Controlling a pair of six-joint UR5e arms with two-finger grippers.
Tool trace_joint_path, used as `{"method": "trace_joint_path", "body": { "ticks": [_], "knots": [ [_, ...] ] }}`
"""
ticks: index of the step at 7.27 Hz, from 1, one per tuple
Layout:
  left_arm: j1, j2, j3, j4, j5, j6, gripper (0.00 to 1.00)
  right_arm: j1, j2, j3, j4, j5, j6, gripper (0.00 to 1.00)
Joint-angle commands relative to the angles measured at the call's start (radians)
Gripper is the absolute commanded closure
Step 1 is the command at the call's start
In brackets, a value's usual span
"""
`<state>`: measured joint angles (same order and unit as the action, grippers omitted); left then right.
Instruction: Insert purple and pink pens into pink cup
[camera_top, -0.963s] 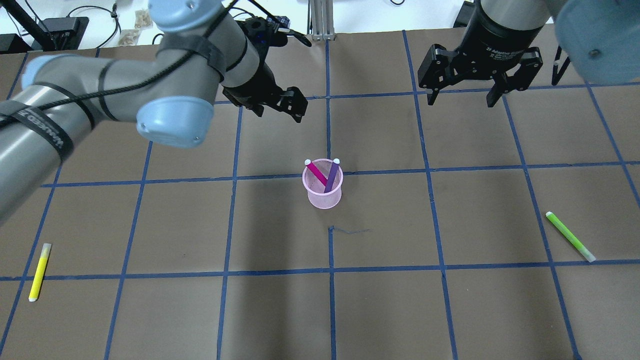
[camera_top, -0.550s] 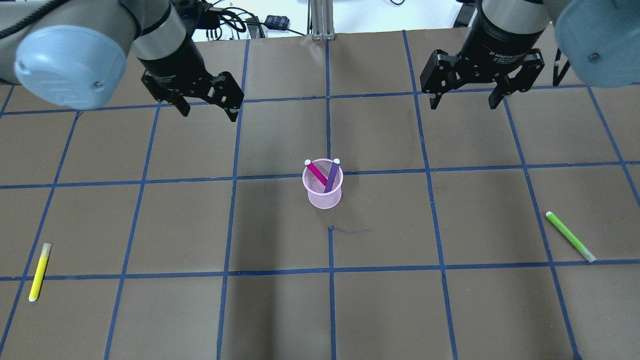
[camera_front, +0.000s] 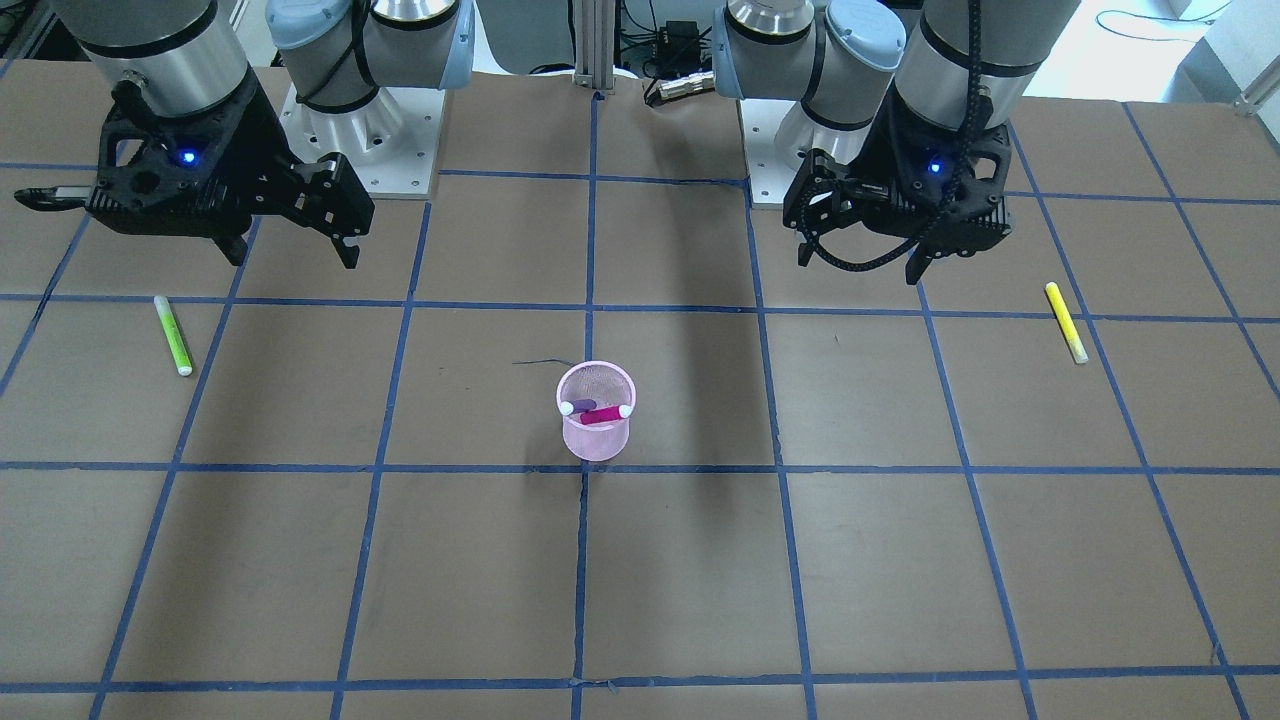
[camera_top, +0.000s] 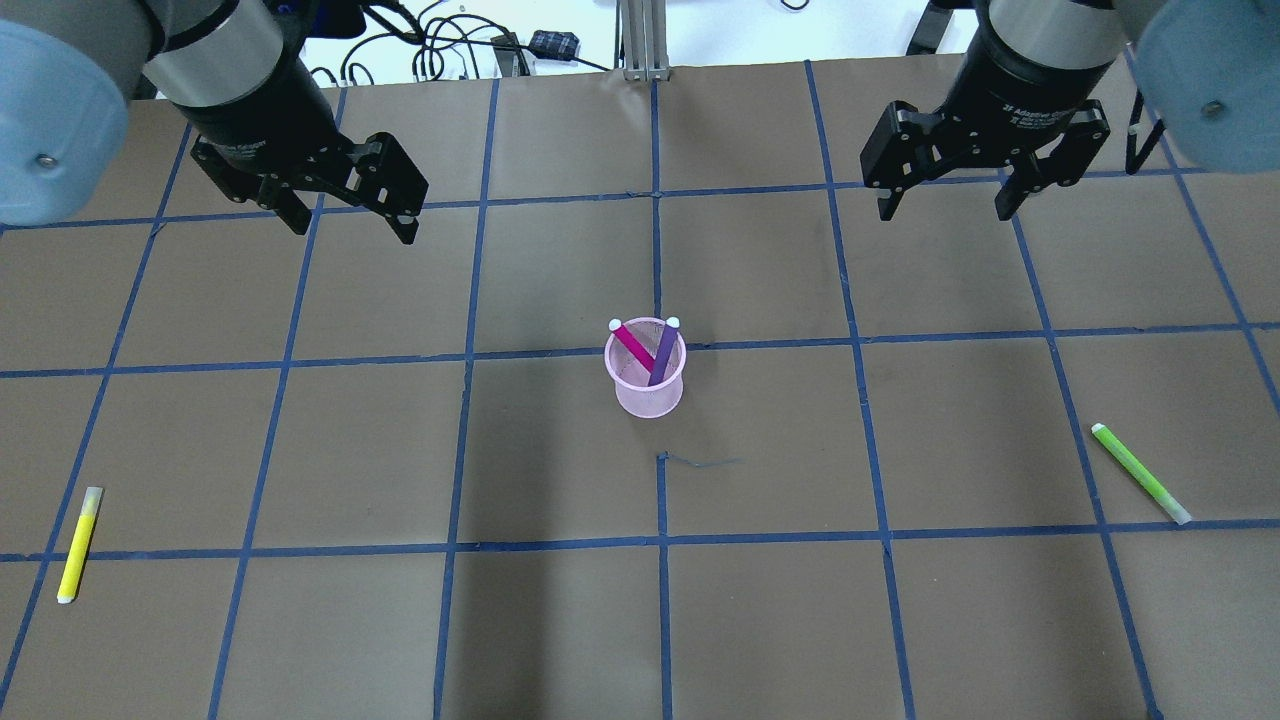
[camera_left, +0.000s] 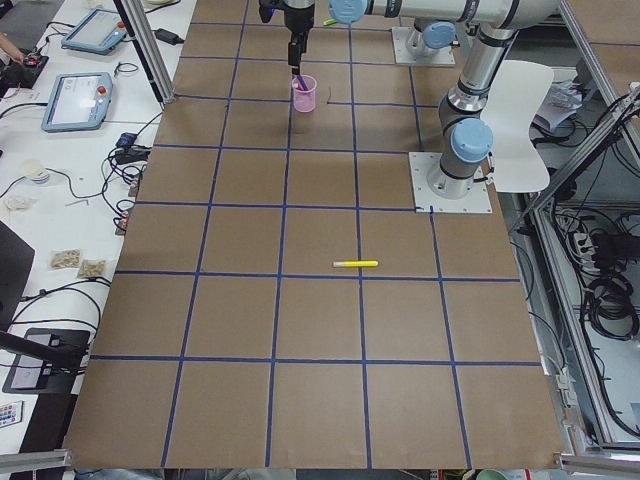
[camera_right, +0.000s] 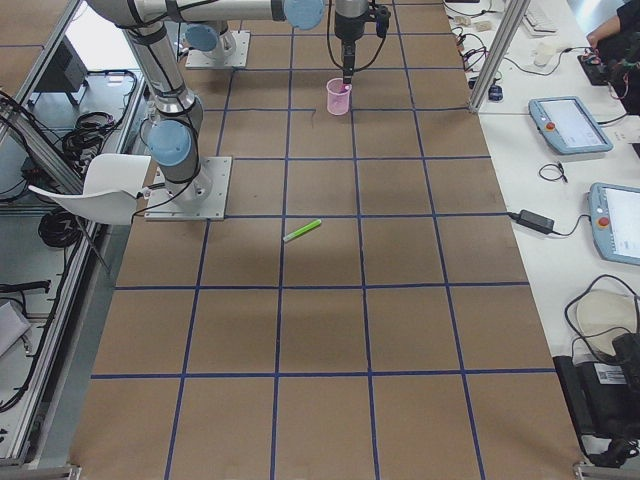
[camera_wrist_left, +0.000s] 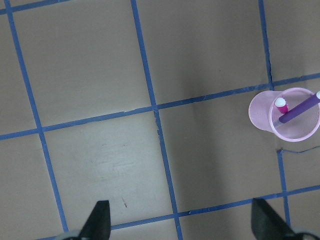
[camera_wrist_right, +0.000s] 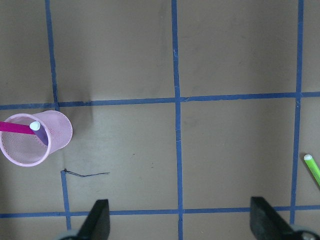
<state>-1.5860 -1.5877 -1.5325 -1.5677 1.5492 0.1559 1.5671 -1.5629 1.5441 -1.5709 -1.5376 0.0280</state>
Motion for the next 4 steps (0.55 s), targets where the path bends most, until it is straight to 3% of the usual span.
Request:
{"method": "trace_joint_path", "body": {
  "ticks": [1,4],
  "knots": [
    [0.003,0.014,-0.02,-0.006,0.034,0.007,0.0,-0.001,-0.006,-0.001,0.0,0.004,0.004,0.0],
    [0.011,0.011,-0.002,-0.006,0.016,-0.009,0.0,0.001,-0.011,-0.001,0.005,0.004,0.004,0.0]
  ]
}}
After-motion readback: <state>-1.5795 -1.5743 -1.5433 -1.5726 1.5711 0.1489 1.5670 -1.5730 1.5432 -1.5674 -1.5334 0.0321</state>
